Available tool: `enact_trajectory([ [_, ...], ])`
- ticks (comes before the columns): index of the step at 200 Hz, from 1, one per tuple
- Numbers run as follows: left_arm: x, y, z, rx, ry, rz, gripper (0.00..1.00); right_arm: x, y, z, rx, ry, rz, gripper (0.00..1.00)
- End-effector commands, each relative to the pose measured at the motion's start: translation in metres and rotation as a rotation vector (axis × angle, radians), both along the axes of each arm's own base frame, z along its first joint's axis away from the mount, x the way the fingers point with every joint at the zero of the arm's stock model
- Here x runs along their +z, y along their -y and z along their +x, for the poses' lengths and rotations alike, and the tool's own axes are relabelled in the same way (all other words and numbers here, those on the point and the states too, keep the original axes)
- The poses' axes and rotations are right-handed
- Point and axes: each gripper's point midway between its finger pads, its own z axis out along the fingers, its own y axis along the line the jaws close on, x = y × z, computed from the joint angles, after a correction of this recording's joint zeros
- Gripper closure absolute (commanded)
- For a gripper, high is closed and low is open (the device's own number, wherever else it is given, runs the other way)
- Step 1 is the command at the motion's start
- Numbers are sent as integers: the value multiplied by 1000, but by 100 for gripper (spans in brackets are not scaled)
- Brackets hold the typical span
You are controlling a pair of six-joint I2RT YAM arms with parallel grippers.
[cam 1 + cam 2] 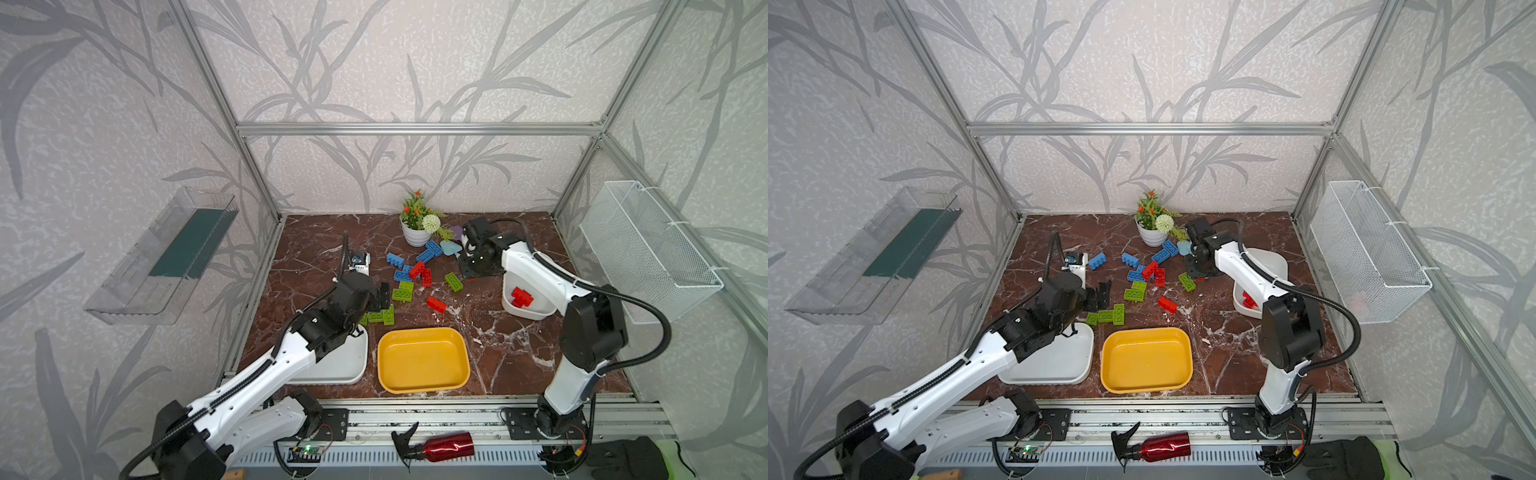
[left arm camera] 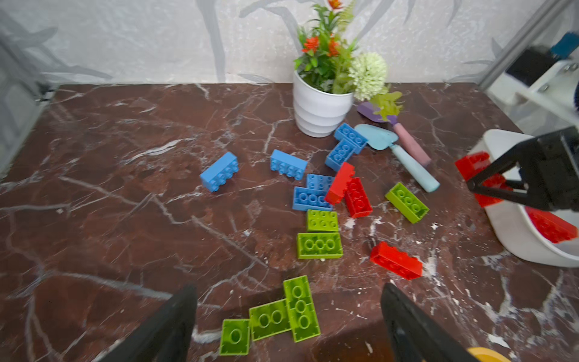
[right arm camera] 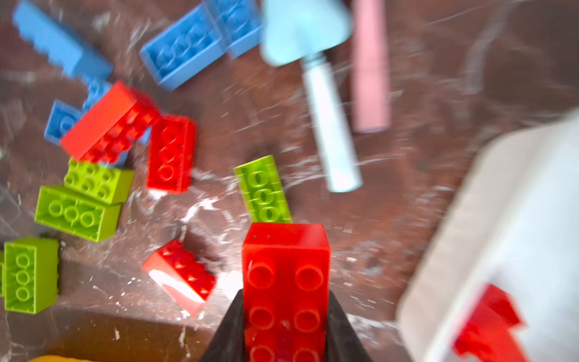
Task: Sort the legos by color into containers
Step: 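Carry the red brick with the right gripper and drop it into the white tub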
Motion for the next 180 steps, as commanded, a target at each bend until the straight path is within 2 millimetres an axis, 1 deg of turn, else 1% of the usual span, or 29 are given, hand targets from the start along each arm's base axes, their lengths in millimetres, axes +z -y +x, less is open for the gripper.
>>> enact_trajectory([
  [1, 17, 41, 10, -155, 9, -54, 10, -2, 56, -16, -135, -37, -39, 82],
  [15, 20, 58, 16, -201, 7, -74, 10, -6, 86, -19, -217, -42, -24, 82],
  [33, 21, 72, 22, -231, -4, -88, 10, -13, 114, -21, -306, -42, -3, 81],
  [51, 21, 81, 28, -242, -11, -91, 10, -22, 132, -21, -351, -55, -12, 81],
  [71, 20, 85, 34, -238, -15, -95, 10, -35, 141, -21, -371, -89, -21, 80],
  [84, 20, 87, 36, -236, -18, -95, 10, -42, 146, -19, -384, -105, -36, 79],
  [94, 21, 87, 37, -233, -19, -97, 10, -43, 148, -17, -389, -103, -39, 75],
  [117, 21, 86, 38, -221, -22, -94, 10, -39, 148, -13, -390, -89, -36, 47],
  [123, 21, 85, 38, -219, -21, -92, 10, -39, 148, -13, -392, -87, -34, 41],
  [130, 21, 84, 38, -213, -21, -88, 10, -35, 148, -12, -396, -78, -30, 36],
  [139, 22, 81, 37, -203, -18, -85, 10, -30, 146, -11, -393, -66, -21, 33],
  [158, 21, 72, 36, -170, -12, -76, 10, -20, 139, -12, -379, -47, 4, 33],
  [173, 21, 59, 34, -118, -5, -69, 10, -11, 129, -15, -353, -33, 11, 33],
  [180, 20, 54, 31, -101, -2, -63, 10, -6, 120, -16, -332, -26, 16, 33],
])
